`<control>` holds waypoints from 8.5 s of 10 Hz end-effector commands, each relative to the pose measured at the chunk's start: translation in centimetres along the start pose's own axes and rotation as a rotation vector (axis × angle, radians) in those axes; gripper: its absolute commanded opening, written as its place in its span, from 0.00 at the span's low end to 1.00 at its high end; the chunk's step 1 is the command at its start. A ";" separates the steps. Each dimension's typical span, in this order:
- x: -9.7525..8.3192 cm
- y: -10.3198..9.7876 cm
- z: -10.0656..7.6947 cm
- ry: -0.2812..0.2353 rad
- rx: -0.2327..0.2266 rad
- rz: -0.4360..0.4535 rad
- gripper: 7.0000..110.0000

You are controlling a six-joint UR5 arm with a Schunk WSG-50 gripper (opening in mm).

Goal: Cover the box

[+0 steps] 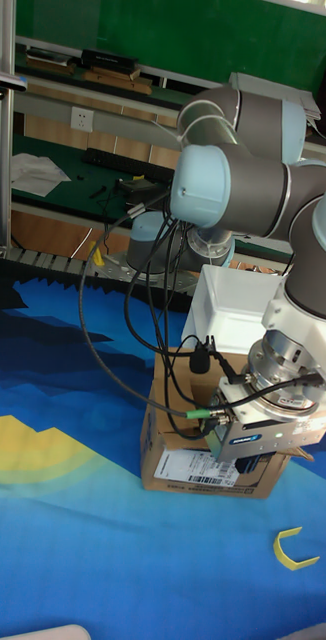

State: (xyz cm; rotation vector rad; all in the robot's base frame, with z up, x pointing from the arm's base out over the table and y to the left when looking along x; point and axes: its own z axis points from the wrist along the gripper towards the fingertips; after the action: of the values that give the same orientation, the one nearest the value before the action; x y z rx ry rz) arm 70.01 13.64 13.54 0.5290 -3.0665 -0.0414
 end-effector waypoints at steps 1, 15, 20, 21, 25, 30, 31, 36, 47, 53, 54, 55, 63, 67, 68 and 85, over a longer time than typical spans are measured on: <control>0.8 0.3 -0.2 0.031 -0.007 0.004 0.00; 3.8 1.2 -1.6 0.083 -0.042 0.032 0.00; 4.9 1.3 -1.8 0.130 -0.041 0.064 0.00; 5.2 1.5 -1.8 0.143 -0.044 0.074 0.00; 6.4 2.2 -2.0 0.194 -0.066 0.093 0.00; 7.1 3.1 -2.0 0.219 -0.098 0.113 0.00; 7.2 3.1 -2.2 0.222 -0.097 0.113 0.00; 8.4 2.4 -2.2 0.270 -0.071 0.126 0.00; 9.9 3.0 0.3 0.293 -0.080 0.111 0.00; 8.8 4.0 2.6 0.261 -0.069 0.121 0.00; 8.7 4.0 2.8 0.258 -0.066 0.123 0.00; 8.6 4.0 3.0 0.258 -0.066 0.123 0.00; 8.7 3.8 1.4 0.274 -0.089 0.124 0.00; 8.6 3.8 1.7 0.273 -0.086 0.126 0.00; 8.6 3.6 1.8 0.275 -0.081 0.127 0.00; 8.6 3.3 2.0 0.279 -0.065 0.132 0.00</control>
State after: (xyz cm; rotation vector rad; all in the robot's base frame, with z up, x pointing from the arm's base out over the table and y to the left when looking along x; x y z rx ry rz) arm 60.73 13.86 11.76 0.3025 -2.8090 -0.0536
